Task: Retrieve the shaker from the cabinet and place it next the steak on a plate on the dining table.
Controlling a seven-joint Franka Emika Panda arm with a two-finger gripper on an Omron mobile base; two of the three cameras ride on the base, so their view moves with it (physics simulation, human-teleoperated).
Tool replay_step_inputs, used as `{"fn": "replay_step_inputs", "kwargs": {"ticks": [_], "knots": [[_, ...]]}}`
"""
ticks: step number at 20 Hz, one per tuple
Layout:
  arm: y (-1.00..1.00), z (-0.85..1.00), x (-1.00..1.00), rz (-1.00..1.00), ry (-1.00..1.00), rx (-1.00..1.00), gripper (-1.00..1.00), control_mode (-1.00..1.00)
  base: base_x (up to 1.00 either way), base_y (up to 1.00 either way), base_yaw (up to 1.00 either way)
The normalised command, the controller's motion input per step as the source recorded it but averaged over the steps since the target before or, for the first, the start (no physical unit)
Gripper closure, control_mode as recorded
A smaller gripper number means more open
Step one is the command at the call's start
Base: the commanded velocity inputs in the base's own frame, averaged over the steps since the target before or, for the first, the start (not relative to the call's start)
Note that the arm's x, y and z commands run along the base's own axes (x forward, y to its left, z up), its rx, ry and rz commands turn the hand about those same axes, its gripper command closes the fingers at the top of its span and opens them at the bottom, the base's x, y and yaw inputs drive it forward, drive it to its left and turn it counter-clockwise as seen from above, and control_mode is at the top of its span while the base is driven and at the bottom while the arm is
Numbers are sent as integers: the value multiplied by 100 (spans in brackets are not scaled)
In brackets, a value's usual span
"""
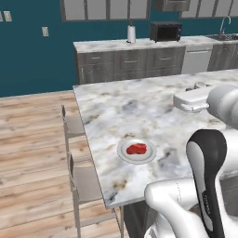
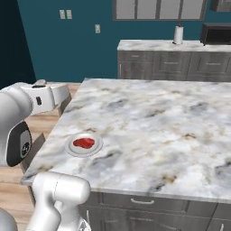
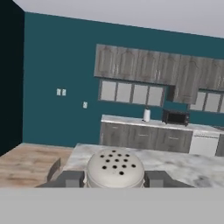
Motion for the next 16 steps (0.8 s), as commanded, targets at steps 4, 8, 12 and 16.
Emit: {"fn": "replay_step_inputs", "kwargs": {"ticks": [4, 8, 12, 16], "knots": [[0, -42, -11, 6, 17, 0, 100, -100, 0, 0, 0], [0, -59, -18, 11, 23, 0, 100, -100, 0, 0, 0], [-16, -55, -3, 21, 21, 0, 100, -100, 0, 0, 0], [-7, -58, 0, 25, 18, 0, 100, -100, 0, 0, 0]]}}
